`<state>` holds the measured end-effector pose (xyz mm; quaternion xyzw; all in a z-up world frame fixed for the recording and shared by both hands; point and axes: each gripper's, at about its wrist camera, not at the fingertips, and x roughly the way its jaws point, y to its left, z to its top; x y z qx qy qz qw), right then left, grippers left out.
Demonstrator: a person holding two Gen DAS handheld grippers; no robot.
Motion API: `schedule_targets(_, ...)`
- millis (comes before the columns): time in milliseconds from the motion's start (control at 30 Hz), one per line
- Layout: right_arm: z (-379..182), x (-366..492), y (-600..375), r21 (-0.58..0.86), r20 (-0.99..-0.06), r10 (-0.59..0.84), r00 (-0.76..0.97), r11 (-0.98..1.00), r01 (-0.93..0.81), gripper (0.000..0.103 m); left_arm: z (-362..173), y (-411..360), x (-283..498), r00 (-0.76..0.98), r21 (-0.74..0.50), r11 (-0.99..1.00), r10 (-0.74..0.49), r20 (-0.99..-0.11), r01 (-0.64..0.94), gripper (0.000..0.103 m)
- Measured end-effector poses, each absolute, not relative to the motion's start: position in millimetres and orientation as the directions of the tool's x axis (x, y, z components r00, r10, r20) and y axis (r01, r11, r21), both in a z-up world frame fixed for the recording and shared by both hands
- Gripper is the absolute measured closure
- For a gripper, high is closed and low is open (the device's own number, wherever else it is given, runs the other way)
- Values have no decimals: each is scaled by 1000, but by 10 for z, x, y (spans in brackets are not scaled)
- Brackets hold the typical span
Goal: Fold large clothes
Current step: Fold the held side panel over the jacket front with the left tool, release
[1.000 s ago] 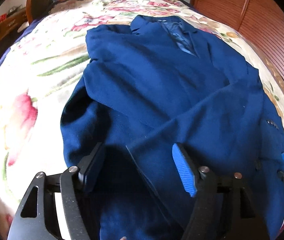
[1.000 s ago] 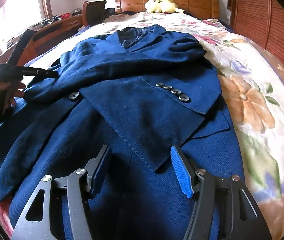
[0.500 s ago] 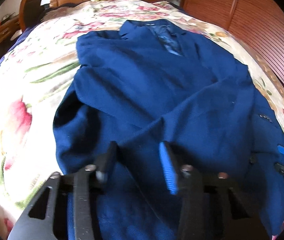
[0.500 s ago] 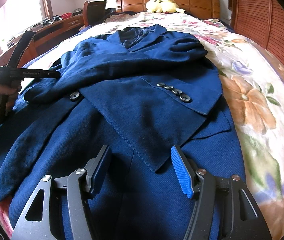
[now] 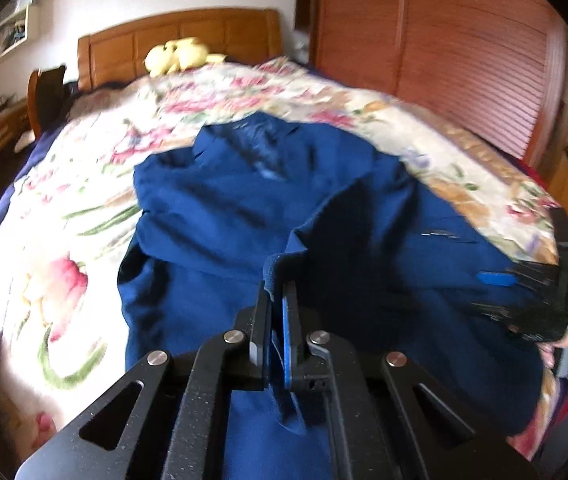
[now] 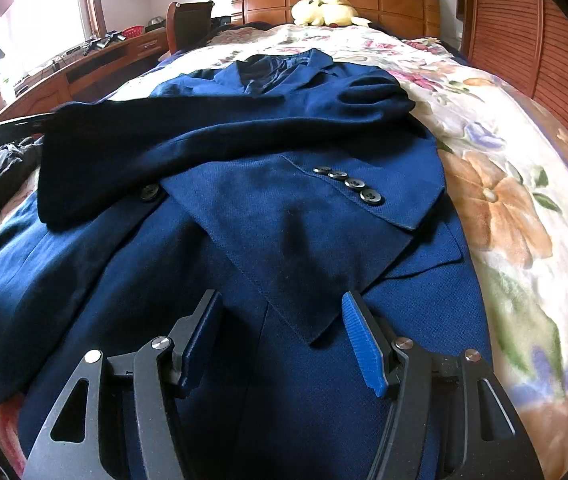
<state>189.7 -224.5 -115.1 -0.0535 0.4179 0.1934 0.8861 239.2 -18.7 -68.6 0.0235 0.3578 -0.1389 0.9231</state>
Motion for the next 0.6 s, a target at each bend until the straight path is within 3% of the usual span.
schedule_targets(233,-1107,1848,-2305,70,-734,294,612,930,-362,39,-709,-459,1944,691,-127,932,-338,-639,338,98)
schedule_targets(600,-995,1788,-2518,40,-756,213,620,959,-280,39,-818,-775,1533,648,-131,916,-365,-669,380,98)
